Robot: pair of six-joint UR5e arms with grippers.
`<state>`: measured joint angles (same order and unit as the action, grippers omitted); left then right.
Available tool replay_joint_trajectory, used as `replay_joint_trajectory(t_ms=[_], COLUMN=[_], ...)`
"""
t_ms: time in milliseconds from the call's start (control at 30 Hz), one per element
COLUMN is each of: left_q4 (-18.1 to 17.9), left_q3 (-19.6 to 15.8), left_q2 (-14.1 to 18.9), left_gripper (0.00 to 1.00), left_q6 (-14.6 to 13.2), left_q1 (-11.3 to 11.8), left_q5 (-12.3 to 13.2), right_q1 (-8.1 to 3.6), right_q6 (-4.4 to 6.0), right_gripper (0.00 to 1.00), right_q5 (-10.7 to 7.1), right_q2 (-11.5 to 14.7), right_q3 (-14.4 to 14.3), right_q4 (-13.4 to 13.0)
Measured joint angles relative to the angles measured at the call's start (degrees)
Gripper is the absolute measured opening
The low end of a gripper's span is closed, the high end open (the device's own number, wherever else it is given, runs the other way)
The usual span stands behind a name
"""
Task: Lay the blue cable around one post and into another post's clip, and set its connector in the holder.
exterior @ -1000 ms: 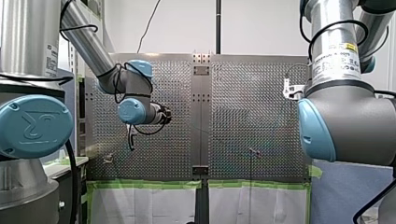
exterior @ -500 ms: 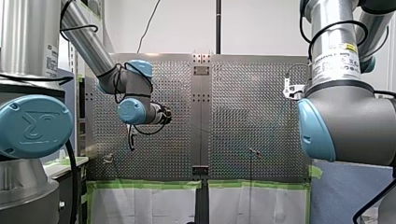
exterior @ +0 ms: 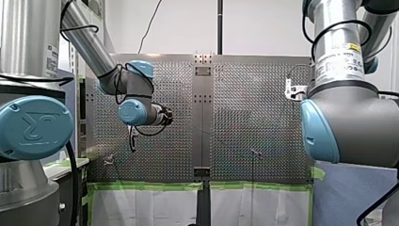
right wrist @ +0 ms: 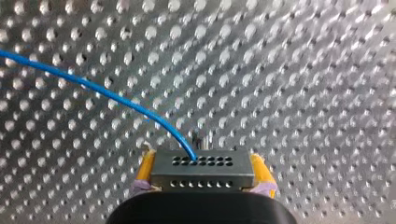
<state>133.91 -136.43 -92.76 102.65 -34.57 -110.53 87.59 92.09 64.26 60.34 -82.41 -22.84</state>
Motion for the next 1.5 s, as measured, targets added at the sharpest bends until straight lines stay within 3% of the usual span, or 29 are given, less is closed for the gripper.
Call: replay_joint_trajectory(t_ms=[233, 933, 1000, 1033, 1067, 1500], left_q4=[0.0, 0.0, 0.0, 0.0, 0.0, 0.1], left_q3=[0.0, 0.0, 0.0, 0.0, 0.0, 0.0], left_q2=[0.0, 0.0, 0.0, 0.0, 0.0, 0.0], left_gripper=[1.00, 1.00, 1.00, 1.00, 1.00, 1.00], left_q6=[0.0, 0.0, 0.0, 0.0, 0.0, -0.1], left_q1=[0.0, 0.0, 0.0, 0.0, 0.0, 0.0], left_q5=[0.0, 0.0, 0.0, 0.0, 0.0, -0.2], right_q1=[0.08, -0.32, -0.29, -0.24, -0.22, -0.16], right_q6=[0.09, 2.12, 1.42, 0.09, -0.49, -0.62], right_gripper=[0.00, 0.00, 0.00, 0.00, 0.00, 0.00], right_q5=[-0.62, -0.80, -0.78, -0.74, -0.74, -0.77], right_q2=[-0.1, -0.1, -0.1, 0.0, 0.0, 0.0], right_q3=[0.0, 0.0, 0.0, 0.0, 0.0, 0.0], right_q4=[-0.8, -1.4, -1.3, -1.1, -1.1, -1.1])
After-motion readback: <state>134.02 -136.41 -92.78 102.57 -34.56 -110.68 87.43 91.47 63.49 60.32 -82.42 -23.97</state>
